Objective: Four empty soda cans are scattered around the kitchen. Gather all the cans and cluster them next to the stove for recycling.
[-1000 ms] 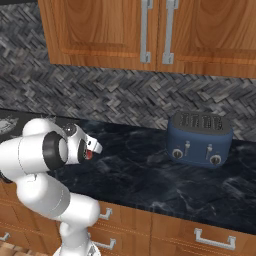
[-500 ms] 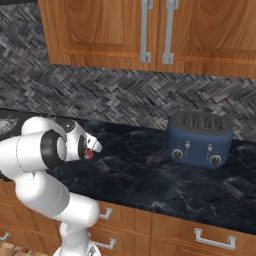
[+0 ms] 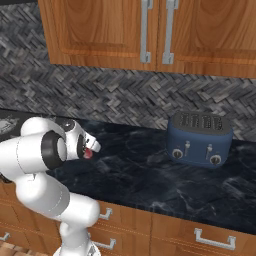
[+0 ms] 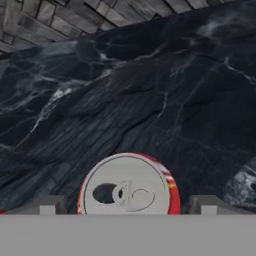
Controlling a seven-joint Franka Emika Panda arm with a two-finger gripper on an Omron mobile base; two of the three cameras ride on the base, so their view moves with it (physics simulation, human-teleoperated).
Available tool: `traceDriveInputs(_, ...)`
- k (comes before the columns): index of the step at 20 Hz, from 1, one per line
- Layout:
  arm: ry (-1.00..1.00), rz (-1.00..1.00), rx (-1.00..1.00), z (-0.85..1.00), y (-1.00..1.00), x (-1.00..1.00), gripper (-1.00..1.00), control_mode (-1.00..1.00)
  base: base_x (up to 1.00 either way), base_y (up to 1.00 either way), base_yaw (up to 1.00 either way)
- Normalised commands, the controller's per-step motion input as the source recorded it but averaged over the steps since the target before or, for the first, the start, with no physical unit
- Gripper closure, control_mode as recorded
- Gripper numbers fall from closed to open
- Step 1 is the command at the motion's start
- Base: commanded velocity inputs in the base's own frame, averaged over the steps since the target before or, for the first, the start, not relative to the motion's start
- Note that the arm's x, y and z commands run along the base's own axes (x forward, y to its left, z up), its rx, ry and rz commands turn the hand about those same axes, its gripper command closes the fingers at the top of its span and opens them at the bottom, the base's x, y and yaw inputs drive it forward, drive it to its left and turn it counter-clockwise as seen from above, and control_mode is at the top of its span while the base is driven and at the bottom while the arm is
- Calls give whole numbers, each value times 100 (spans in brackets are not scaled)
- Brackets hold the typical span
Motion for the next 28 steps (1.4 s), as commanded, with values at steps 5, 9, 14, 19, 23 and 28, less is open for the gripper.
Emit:
traceDriveInputs(5, -1, 0, 0, 21, -1, -9, -100, -100, 0, 0, 0)
traceDriveInputs(9, 0, -1, 0, 28, 0, -11, -100, -100, 0, 0, 0)
traceDriveInputs(14, 1, -2, 0, 33, -1, -23, -100, -100, 0, 0, 0)
traceDriveInputs(19, 7, 0, 0, 39, -4, -29, -100, -100, 0, 0, 0)
traceDriveInputs(23, 10, 0, 0, 35, -6, -38, -100, -100, 0, 0, 0)
traceDriveInputs(28, 9, 1, 0, 36, -3, -40, -100, -100, 0, 0, 0)
